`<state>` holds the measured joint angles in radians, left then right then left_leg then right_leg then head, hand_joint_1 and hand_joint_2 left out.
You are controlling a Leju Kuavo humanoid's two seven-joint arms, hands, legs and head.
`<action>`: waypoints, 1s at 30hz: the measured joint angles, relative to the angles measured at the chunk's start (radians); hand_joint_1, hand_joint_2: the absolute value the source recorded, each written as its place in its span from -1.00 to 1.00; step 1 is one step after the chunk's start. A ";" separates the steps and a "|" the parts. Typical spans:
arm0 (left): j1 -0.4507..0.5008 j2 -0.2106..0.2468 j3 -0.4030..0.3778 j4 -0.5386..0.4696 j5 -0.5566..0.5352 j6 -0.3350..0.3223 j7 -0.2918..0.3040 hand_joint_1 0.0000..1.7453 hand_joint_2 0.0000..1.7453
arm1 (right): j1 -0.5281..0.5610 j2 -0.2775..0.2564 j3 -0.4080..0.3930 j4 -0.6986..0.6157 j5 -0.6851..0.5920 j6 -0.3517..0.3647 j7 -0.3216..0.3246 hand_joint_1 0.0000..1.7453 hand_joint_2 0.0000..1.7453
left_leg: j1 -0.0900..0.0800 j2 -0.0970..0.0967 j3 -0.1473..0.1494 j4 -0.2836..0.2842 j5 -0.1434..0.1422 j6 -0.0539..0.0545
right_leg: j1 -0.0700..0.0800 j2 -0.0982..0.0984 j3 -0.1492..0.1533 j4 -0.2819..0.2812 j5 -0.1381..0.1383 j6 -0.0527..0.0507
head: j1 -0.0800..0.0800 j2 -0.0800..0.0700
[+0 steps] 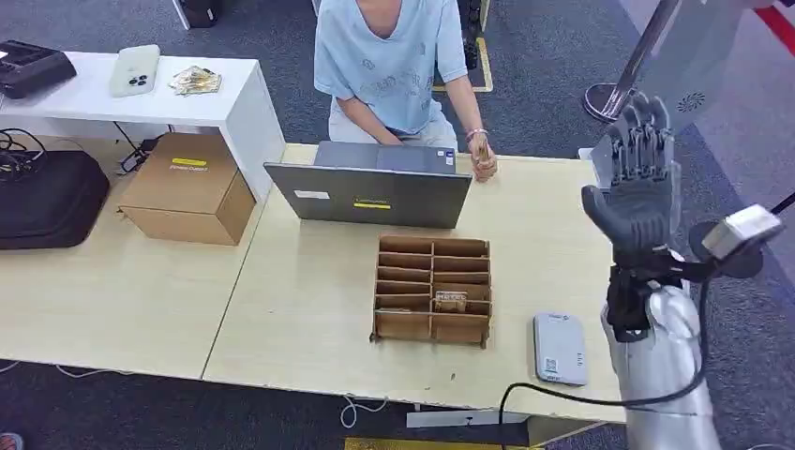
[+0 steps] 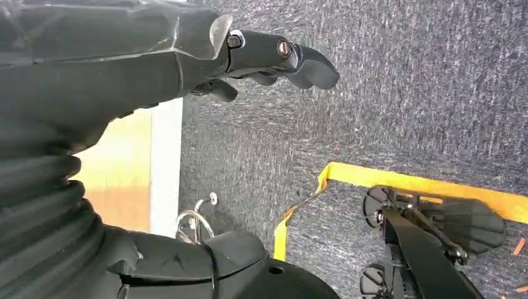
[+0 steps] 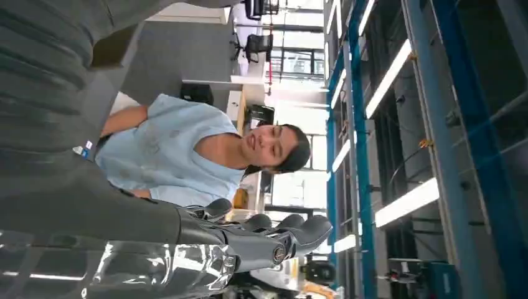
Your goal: Pass the card to the sensor for recognition and then transmit it.
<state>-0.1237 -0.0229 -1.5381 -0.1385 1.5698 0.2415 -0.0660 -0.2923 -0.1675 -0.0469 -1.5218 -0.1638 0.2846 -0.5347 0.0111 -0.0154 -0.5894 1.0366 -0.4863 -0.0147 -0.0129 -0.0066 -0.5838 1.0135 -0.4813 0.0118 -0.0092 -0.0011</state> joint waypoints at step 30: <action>0.000 -0.008 0.000 0.000 0.001 -0.014 0.014 -1.00 1.00 | 0.526 0.154 0.029 -0.296 0.833 -0.309 0.263 -1.00 1.00 | 0.000 0.003 0.002 -0.001 -0.002 -0.001 | 0.000 0.002 0.001 0.000 -0.001 -0.001 | 0.000 0.000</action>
<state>-0.1236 -0.0309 -1.5377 -0.1385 1.5709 0.2274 -0.0523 0.2341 -0.0137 -0.0183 -1.8173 0.6688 -0.0248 -0.2712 0.0111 -0.0121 -0.5876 1.0359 -0.4878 -0.0156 -0.0130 -0.0041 -0.5831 1.0139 -0.4825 0.0105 -0.0095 -0.0011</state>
